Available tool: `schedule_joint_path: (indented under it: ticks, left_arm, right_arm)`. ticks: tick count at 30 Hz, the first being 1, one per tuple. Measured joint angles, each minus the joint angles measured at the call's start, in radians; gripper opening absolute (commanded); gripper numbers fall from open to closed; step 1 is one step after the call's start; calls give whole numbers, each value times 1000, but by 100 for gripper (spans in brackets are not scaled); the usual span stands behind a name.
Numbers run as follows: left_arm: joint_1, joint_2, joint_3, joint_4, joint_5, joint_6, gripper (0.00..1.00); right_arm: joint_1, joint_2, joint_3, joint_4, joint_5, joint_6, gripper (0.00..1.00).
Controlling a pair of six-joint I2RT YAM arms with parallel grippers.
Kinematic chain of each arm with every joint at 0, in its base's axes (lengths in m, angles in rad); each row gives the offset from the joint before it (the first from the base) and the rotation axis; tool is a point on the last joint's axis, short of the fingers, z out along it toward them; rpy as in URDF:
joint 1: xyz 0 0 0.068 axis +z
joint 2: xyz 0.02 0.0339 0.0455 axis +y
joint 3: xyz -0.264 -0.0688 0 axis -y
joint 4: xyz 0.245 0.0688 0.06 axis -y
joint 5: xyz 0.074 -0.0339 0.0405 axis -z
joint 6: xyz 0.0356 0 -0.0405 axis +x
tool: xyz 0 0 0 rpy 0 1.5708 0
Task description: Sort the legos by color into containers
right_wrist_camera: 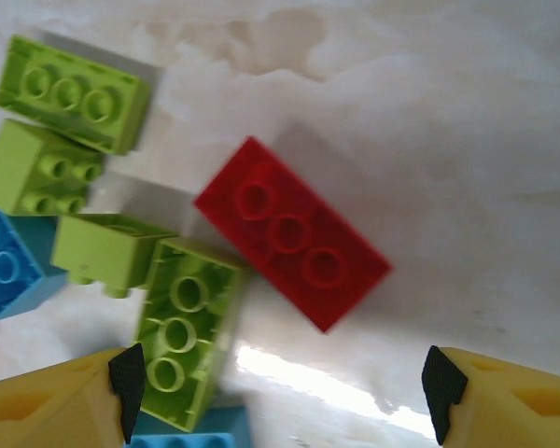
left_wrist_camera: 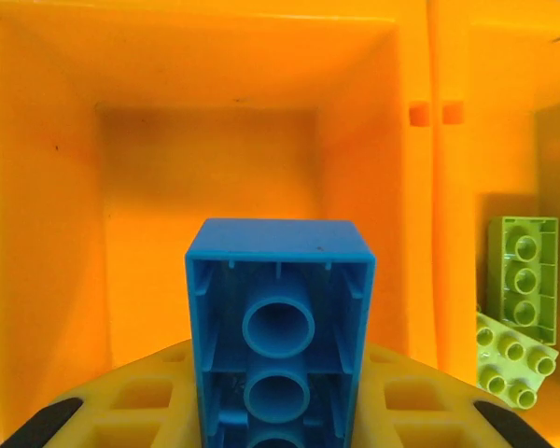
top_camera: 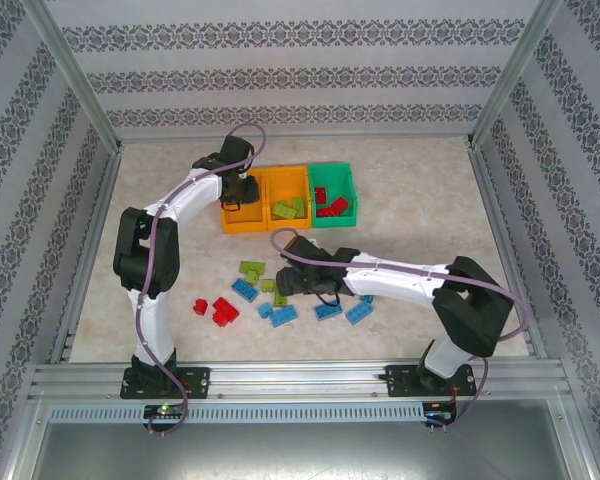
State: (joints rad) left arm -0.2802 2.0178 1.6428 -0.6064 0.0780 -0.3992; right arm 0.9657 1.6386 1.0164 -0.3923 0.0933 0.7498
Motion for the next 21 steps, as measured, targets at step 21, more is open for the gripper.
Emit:
schedule_joint_path:
  ticks: [21]
  left_arm:
    - [-1, -129, -113, 19, 42, -7, 63]
  right_arm:
    - [93, 211, 151, -64, -6, 84, 71]
